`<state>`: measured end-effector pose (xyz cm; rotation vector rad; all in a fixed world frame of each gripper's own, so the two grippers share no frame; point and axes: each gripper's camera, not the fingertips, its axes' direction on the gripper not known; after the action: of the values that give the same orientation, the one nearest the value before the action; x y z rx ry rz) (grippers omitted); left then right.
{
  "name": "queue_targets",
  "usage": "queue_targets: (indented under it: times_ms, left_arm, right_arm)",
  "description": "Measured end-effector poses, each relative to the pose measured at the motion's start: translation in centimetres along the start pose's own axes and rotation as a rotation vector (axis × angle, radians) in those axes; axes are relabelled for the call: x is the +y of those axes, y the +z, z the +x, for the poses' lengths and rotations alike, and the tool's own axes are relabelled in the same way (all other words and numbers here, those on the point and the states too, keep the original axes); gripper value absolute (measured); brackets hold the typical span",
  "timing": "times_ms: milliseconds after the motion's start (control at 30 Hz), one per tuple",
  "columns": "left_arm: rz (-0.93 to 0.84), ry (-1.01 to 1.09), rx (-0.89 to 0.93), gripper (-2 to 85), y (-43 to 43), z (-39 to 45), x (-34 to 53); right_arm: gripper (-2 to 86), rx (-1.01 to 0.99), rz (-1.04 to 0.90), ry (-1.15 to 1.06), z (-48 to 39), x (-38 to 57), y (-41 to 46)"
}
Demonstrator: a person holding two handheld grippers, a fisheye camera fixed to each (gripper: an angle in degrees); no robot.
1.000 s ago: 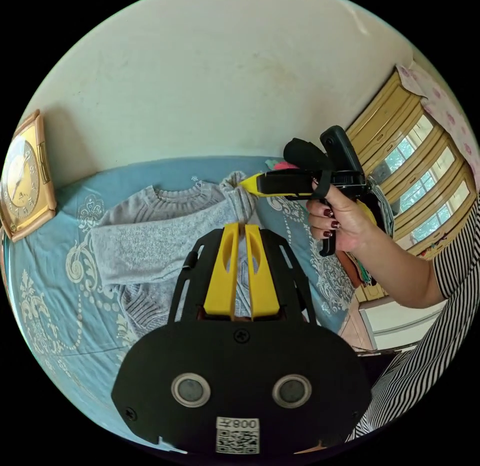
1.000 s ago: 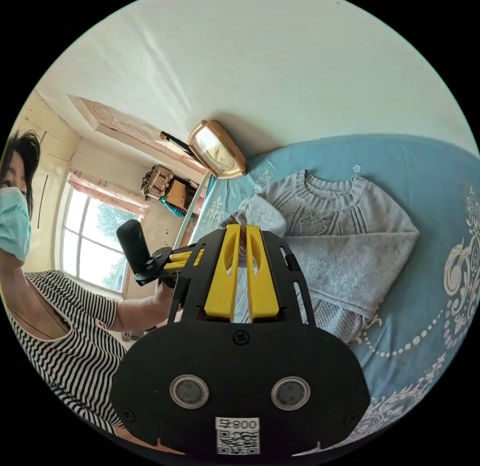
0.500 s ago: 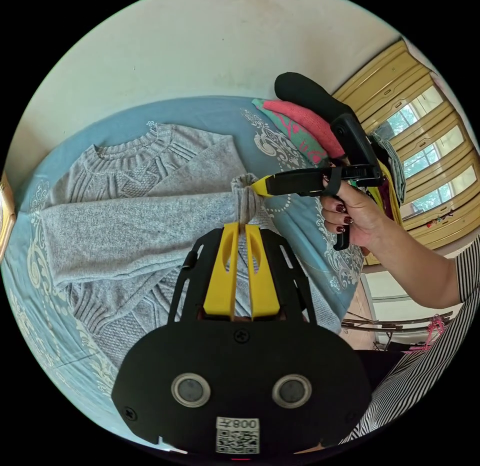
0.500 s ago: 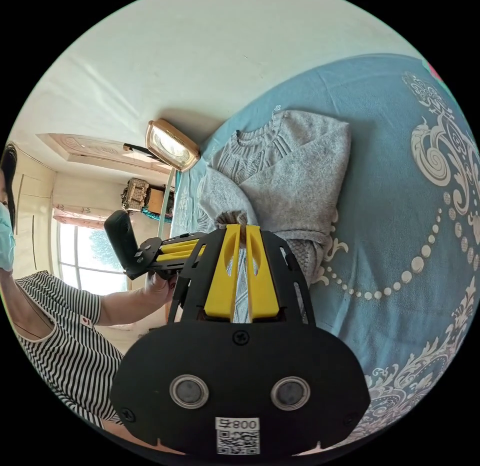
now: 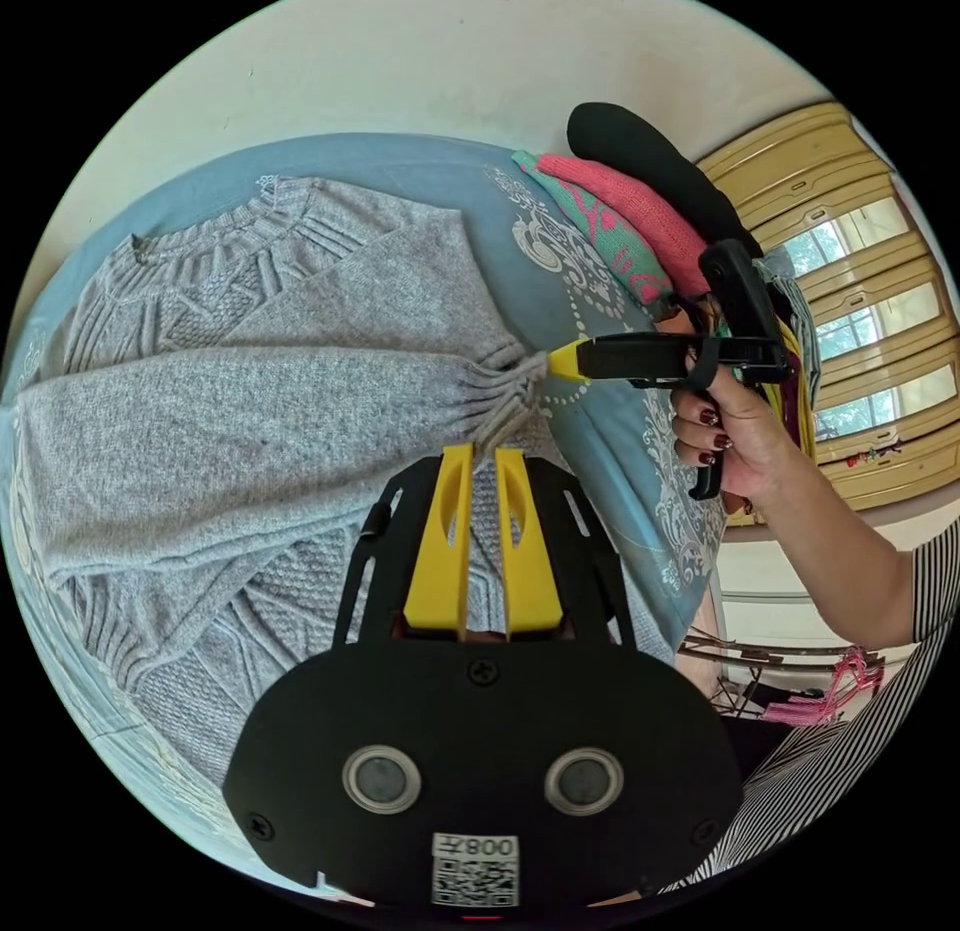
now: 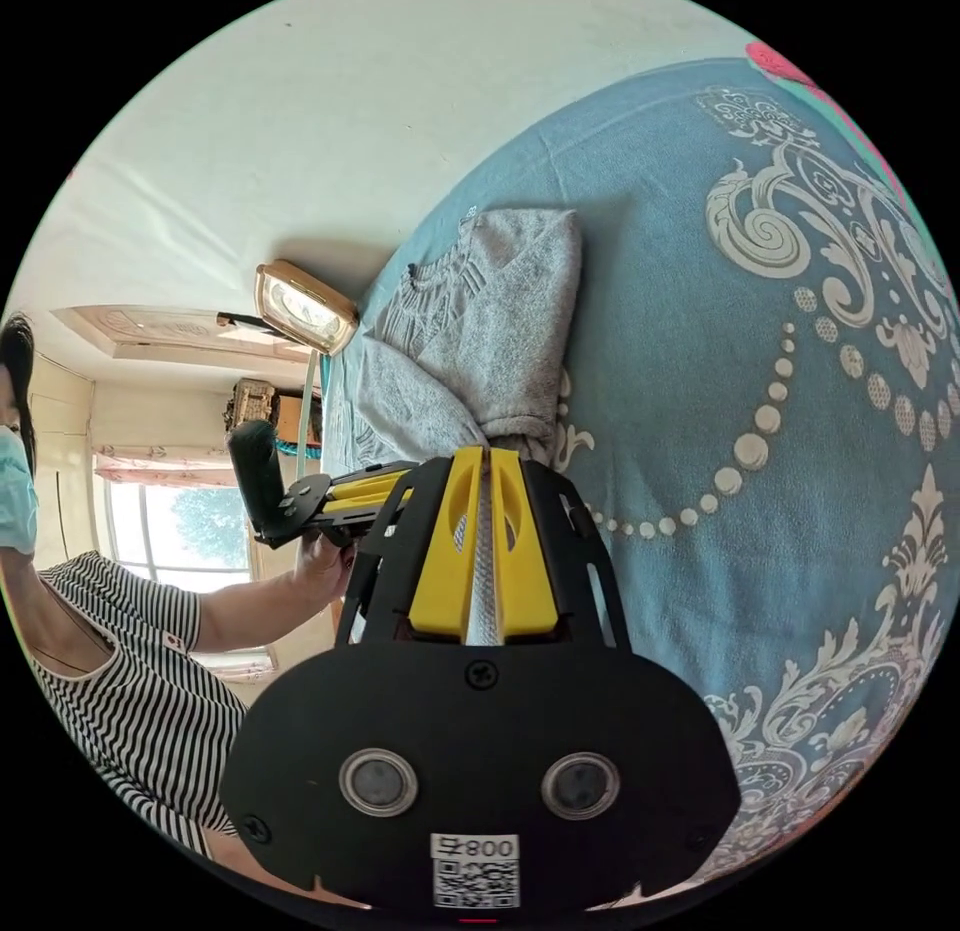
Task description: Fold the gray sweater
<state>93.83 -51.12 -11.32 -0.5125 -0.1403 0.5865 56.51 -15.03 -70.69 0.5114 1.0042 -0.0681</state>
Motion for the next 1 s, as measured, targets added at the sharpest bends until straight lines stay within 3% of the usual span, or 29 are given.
queue_targets:
  times_ms: [267,400,467,533,733,800,867,1000]
  left_arm:
    - [0.000,-0.032,0.037,4.8,1.6,-1.2,0.6]
    - [0.016,-0.043,0.071,5.4,1.8,-1.8,1.4]
    - [0.018,-0.034,0.084,5.1,1.4,-2.2,2.3]
    - [0.027,-0.031,0.094,4.8,0.7,-2.9,3.2]
    - [0.100,-0.244,-0.148,2.1,-3.0,-9.9,7.6]
    - [0.083,-0.280,-0.137,1.2,-2.8,-12.5,8.9]
    - [0.124,-0.334,-0.015,0.6,-2.9,-14.4,10.2]
    - [0.205,-0.321,-0.094,0.3,-4.8,-14.8,11.3]
  right_arm:
    - [0.1,0.030,0.110,-0.044,-6.9,3.2,-5.2]
    - [0.1,0.089,-0.034,-0.135,-11.4,2.8,-1.9]
    - [0.1,0.300,-0.140,-0.159,-12.7,3.0,1.3]
    - [0.1,0.322,-0.160,-0.175,-13.4,3.6,2.0]
    - [0.0,0.371,-0.151,-0.206,-17.8,5.3,-0.5]
    - [0.0,0.406,-0.152,-0.217,-19.5,5.7,-1.1]
    - [0.0,0.426,-0.163,-0.205,-21.7,6.2,-2.3]
    - [0.0,0.495,-0.113,-0.256,-26.5,7.3,-4.9]
